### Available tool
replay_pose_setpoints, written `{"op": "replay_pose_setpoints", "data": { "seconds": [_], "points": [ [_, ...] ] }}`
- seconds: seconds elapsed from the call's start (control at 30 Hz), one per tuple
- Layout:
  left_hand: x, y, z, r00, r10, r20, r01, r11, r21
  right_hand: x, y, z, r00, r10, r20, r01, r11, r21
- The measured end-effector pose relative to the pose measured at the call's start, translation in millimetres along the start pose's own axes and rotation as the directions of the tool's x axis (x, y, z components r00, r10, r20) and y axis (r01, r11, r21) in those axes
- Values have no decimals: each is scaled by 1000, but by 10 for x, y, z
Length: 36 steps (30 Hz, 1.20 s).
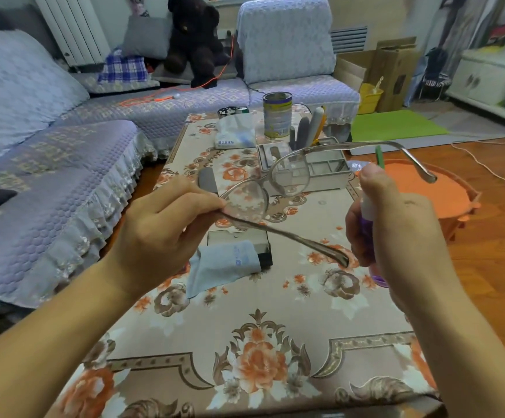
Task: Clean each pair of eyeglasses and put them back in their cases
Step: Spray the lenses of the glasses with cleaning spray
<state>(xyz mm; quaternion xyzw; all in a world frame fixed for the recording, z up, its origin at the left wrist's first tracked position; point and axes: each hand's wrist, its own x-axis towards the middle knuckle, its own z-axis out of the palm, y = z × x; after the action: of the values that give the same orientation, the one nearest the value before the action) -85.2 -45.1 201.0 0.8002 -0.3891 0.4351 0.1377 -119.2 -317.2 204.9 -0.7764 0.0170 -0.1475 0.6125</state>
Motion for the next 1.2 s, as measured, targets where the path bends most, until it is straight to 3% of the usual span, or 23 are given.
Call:
{"op": "replay_pose_setpoints", "data": {
  "seconds": [0.07,0.1,0.13,0.17,0.2,0.23,0.3,0.33,0.4,0.47,0.6,1.2],
  "points": [
    [14,44,8,995,-95,-5,95,994,-59,-10,15,4,1000,14,4,-14,1000,2],
    [31,105,21,972,-235,-9,232,963,-141,-18,25,8,1000,23,7,-24,1000,13],
    [55,177,37,895,-446,12,433,863,-261,-24,38,18,999,32,10,-32,999,27],
    [83,250,54,748,-658,89,632,665,-399,-37,50,28,999,37,14,-38,998,40],
    [108,314,73,570,-794,211,751,398,-527,-53,68,44,999,41,22,-42,998,49],
    [131,365,86,407,-849,337,778,128,-615,-79,88,59,998,44,33,-46,997,58],
    [157,419,95,175,-810,559,665,-322,-674,-149,139,95,997,47,59,-51,996,68],
    [164,425,91,89,-762,641,570,-489,-660,-193,163,116,996,44,75,-49,997,61],
    [185,420,76,-20,-666,746,419,-683,-599,-276,192,170,994,26,107,-28,999,24],
    [193,396,76,-45,-606,794,351,-754,-555,-328,190,234,991,15,134,-15,1000,4],
    [162,336,124,-67,-578,814,315,-786,-532,-375,140,339,986,-8,168,11,1000,-17],
    [117,293,194,-96,-625,775,382,-742,-551,-363,87,525,985,-62,164,80,991,-107]
  ]
}}
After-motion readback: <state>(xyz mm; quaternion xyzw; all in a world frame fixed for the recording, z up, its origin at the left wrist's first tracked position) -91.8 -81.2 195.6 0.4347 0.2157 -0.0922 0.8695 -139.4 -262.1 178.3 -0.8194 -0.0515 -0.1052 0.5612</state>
